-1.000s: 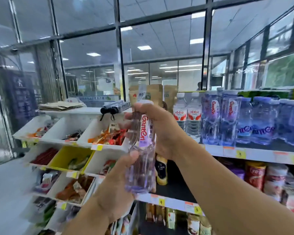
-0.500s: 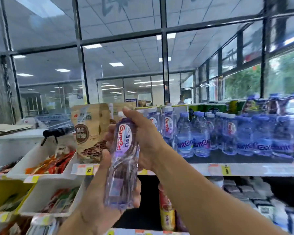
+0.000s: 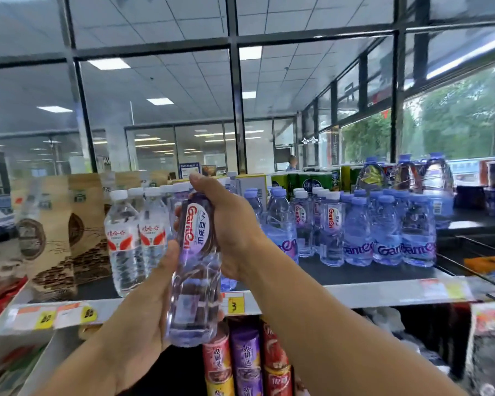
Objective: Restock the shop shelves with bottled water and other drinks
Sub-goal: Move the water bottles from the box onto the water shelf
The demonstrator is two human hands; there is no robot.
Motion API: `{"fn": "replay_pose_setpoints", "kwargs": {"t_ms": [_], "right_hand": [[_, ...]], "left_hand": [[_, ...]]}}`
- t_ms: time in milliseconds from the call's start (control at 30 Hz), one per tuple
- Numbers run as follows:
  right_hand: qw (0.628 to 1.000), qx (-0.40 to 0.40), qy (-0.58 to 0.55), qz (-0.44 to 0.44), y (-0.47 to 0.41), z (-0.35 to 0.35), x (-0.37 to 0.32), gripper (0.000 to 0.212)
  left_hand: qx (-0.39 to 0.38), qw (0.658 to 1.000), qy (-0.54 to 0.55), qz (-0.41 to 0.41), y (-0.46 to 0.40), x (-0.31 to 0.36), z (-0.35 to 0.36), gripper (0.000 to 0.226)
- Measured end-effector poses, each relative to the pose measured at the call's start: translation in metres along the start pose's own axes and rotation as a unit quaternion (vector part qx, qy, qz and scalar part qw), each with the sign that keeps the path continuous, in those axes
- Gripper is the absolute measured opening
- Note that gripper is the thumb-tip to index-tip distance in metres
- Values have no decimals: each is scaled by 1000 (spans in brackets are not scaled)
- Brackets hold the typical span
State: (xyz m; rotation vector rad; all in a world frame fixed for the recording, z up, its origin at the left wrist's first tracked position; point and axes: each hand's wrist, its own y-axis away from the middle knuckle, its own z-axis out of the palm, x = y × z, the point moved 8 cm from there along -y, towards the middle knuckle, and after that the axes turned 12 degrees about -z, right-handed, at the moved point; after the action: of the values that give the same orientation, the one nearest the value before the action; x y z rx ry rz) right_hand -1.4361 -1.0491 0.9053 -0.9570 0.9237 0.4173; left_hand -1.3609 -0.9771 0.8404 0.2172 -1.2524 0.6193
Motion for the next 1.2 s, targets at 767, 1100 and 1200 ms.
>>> {"fn": "replay_pose_setpoints", "kwargs": {"t_ms": [767,1100,1200], "right_hand": [[733,-126,656,-131,-59,-162,-104,36],[640,-146,750,-75,-79,-219,-56,44],[590,-151,788,-89,-85,-222,-50,47]], "left_hand": [[18,914,-405,-12,-78,-70,143,45],[-60,779,-625,1,-93,-122,178,60],[-74,762,-643,10,-99,-126,184,62]]}}
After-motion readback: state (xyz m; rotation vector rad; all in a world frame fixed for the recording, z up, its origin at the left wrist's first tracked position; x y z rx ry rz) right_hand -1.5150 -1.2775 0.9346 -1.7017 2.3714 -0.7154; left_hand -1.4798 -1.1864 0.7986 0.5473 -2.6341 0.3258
